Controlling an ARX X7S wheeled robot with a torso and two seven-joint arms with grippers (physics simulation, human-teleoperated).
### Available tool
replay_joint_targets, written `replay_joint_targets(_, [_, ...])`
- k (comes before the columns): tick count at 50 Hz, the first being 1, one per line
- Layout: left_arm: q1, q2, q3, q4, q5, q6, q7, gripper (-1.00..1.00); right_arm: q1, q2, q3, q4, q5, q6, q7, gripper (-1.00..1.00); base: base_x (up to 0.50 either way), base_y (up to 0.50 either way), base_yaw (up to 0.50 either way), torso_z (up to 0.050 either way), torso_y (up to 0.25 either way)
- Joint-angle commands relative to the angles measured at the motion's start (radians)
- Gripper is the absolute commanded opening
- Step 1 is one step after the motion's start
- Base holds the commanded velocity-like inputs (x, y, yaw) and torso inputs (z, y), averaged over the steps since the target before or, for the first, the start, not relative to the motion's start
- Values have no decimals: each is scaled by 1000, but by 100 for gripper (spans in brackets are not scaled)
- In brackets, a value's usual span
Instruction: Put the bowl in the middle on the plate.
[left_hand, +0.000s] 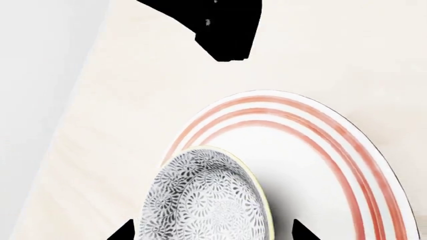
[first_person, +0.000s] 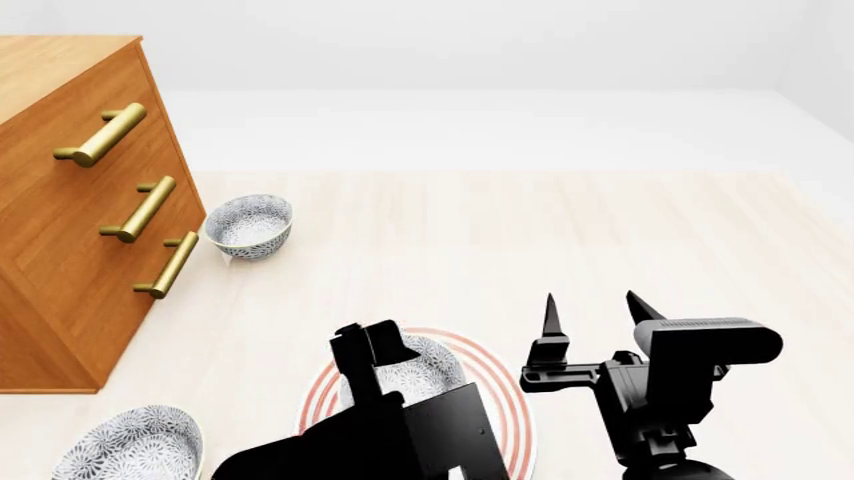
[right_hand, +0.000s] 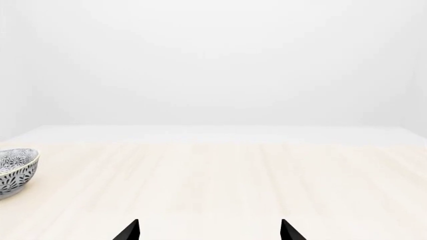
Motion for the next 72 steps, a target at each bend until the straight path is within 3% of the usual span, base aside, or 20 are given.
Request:
replay_joint_targets(1, [-66,-9,-7,97,82,-64,139,100,9,4,-9,-8,5,10,6,100,0,0,0,0,0])
replay_joint_targets(5, [-64,16,-67,109,66,-64,139,100,13,7,-12,-16,7,14,8,100,0,0,0,0,0])
replay_joint_targets(7, [-68,69,-176,86,62,-64,139,100,15,8,-9,-20,10,18,10,100,0,0,0,0,0])
replay_joint_targets(11, [-83,163,-459,51,-34,-64,139,100,19,15,-6,-30,14,26,14,100,0,0,0,0,0])
replay_joint_targets(13, [-119,163,-711,32,-148,-64,139,100,28,19,-7,-29,11,35,19,100,0,0,0,0,0])
replay_joint_targets(16, [-166,163,-890,5,-163,-64,110,100,43,26,-5,-51,11,54,29,100,0,0,0,0,0])
replay_joint_targets(17, [-164,163,-919,11,-237,-64,10,100,46,28,-5,-58,10,59,32,100,0,0,0,0,0])
replay_joint_targets(19, [-131,163,-919,121,-537,-64,-290,100,54,33,-7,-71,8,73,39,100,0,0,0,0,0])
replay_joint_targets(20, [-115,163,-983,129,-641,-64,-440,100,60,39,-5,-83,4,84,46,100,0,0,0,0,0])
replay_joint_targets(24, [-83,163,-1141,143,-949,-64,-704,100,81,48,18,-108,19,116,60,100,0,0,0,0,0])
replay_joint_targets(26, [-79,163,-1193,165,-1109,-64,-873,100,93,52,25,-126,27,138,68,100,0,0,0,0,0])
replay_joint_targets(28, [-61,163,-1230,196,-1227,-64,-969,100,104,57,21,-143,17,152,83,100,0,0,0,0,0])
replay_joint_targets(33, [-44,161,-1264,239,-1356,-42,-1163,100,122,68,-10,-167,-20,167,108,100,0,0,0,0,0])
replay_joint_targets(38, [28,143,-1179,192,-1339,168,-1280,100,139,94,-73,-194,-103,141,131,100,0,0,0,0,0])
replay_joint_targets(45, [-7,156,-1214,194,-1403,179,-1348,100,244,110,-89,-285,-93,266,141,100,0,0,0,0,0])
replay_joint_targets(51, [-164,151,-1211,204,-1421,128,-1404,100,452,120,-84,-356,-50,451,127,100,0,0,0,0,0])
replay_joint_targets(56, [-227,136,-1140,214,-1398,201,-1473,100,592,121,-115,-360,-38,522,113,100,0,0,0,0,0])
replay_joint_targets(61, [-263,147,-1120,198,-1414,177,-1504,100,633,116,-123,-329,-37,508,103,100,0,0,0,0,0])
replay_joint_targets(72, [-231,141,-1093,82,-1456,342,-1557,100,668,116,-183,-189,-68,390,67,100,0,0,0,0,0])
